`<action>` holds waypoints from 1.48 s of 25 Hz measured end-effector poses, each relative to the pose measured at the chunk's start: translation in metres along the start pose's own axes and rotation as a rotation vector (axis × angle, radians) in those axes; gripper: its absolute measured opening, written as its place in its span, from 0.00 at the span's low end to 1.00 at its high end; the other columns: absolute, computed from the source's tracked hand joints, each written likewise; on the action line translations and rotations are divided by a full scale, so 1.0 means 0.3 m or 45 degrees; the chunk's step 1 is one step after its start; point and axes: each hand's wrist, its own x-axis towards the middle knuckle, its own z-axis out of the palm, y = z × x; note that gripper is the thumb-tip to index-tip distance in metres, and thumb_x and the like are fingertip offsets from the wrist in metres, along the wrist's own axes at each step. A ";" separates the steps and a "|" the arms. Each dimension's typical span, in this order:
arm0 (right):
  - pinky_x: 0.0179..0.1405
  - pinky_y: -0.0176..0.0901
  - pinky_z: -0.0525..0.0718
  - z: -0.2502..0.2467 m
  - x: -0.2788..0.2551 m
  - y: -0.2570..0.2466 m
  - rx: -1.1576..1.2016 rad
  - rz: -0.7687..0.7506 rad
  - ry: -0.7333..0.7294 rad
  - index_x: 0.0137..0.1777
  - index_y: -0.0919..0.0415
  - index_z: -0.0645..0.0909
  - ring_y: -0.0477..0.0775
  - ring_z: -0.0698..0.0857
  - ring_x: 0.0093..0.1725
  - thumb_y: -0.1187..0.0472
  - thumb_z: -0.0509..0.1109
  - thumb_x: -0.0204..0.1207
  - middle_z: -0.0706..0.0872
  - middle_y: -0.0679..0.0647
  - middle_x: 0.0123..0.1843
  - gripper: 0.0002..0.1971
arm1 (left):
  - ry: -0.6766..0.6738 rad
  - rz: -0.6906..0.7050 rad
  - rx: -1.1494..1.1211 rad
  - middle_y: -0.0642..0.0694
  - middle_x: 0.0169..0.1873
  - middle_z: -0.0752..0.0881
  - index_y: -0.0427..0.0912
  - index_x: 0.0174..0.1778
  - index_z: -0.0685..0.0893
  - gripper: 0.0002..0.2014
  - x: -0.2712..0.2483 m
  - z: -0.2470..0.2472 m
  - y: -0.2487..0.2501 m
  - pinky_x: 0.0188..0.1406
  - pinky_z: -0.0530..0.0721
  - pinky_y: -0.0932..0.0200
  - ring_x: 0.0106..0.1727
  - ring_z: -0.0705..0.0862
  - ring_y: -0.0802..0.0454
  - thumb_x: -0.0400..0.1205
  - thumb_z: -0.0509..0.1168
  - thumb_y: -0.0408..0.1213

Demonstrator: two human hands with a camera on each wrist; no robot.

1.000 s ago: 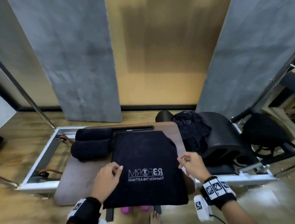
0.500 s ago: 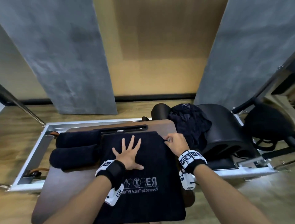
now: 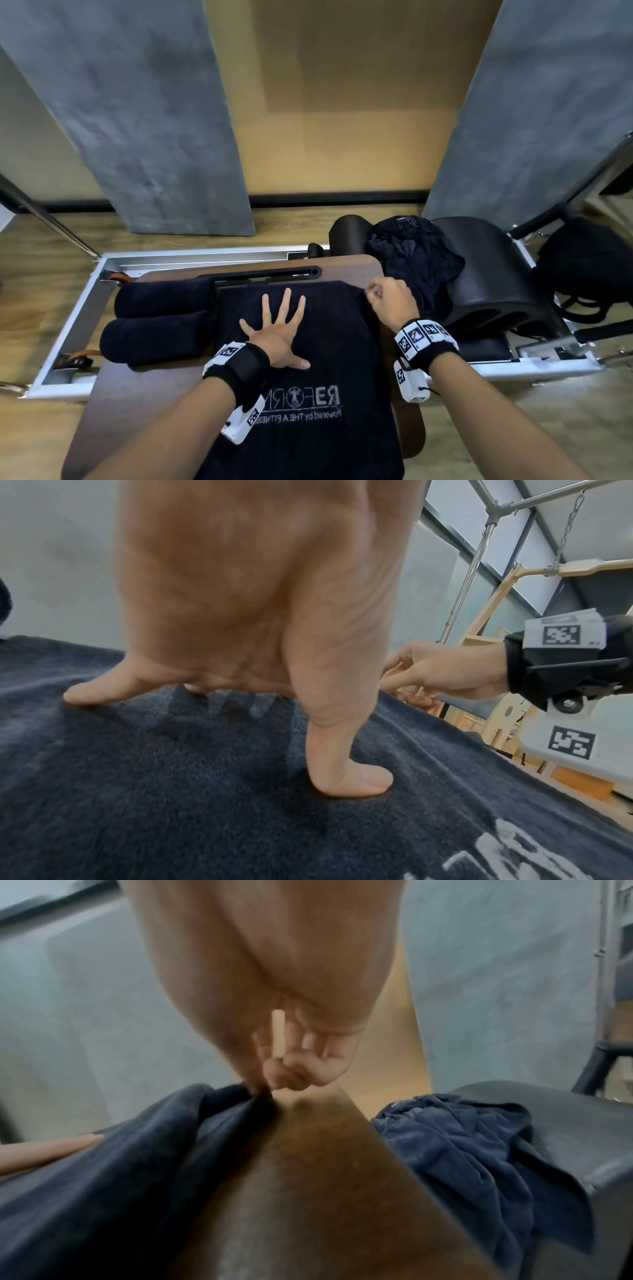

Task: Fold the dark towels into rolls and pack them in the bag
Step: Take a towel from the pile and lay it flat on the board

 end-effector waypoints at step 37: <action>0.54 0.62 0.93 -0.027 -0.127 0.042 1.458 0.414 -0.009 0.85 0.57 0.72 0.62 0.88 0.64 0.75 0.66 0.86 0.72 0.49 0.77 0.29 | 0.729 0.206 0.054 0.47 0.93 0.37 0.50 0.94 0.52 0.37 -0.146 0.212 -0.026 0.90 0.46 0.26 0.93 0.31 0.44 0.92 0.59 0.56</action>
